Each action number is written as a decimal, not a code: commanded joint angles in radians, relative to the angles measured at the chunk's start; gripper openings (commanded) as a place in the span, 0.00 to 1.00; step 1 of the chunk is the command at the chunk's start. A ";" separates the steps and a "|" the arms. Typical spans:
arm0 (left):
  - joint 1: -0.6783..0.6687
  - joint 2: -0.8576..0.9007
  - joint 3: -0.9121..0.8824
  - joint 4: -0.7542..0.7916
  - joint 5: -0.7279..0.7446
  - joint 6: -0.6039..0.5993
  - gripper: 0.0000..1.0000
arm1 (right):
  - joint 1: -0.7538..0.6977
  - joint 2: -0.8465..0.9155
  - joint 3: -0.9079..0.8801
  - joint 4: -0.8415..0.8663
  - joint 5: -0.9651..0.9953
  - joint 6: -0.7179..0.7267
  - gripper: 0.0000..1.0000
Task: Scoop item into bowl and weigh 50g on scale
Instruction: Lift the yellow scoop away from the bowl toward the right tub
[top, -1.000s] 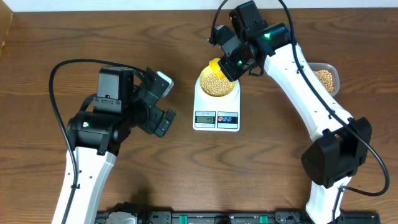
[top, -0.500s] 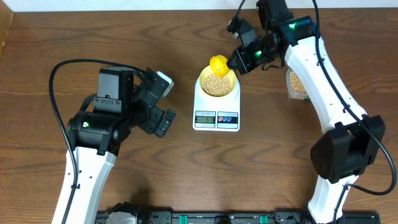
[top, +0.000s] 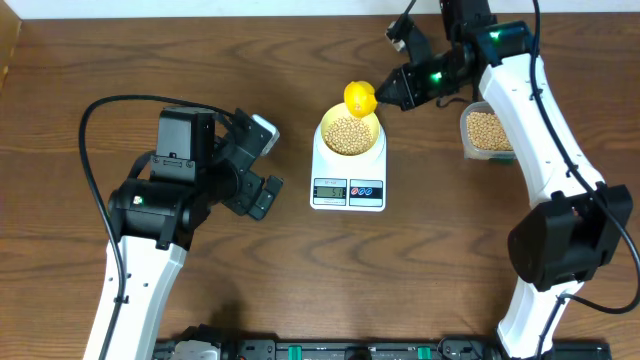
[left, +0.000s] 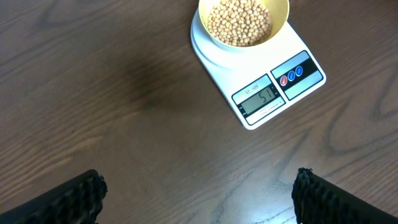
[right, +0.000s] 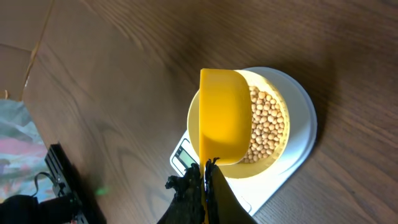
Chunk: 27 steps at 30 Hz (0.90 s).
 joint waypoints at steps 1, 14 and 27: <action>0.004 0.004 -0.001 -0.003 0.015 0.013 0.98 | -0.048 -0.078 0.020 -0.001 -0.032 0.011 0.01; 0.004 0.004 -0.001 -0.003 0.015 0.013 0.97 | -0.126 -0.120 0.020 -0.035 -0.032 0.011 0.01; 0.004 0.004 -0.001 -0.003 0.015 0.013 0.98 | -0.351 -0.169 0.020 -0.172 -0.108 0.018 0.01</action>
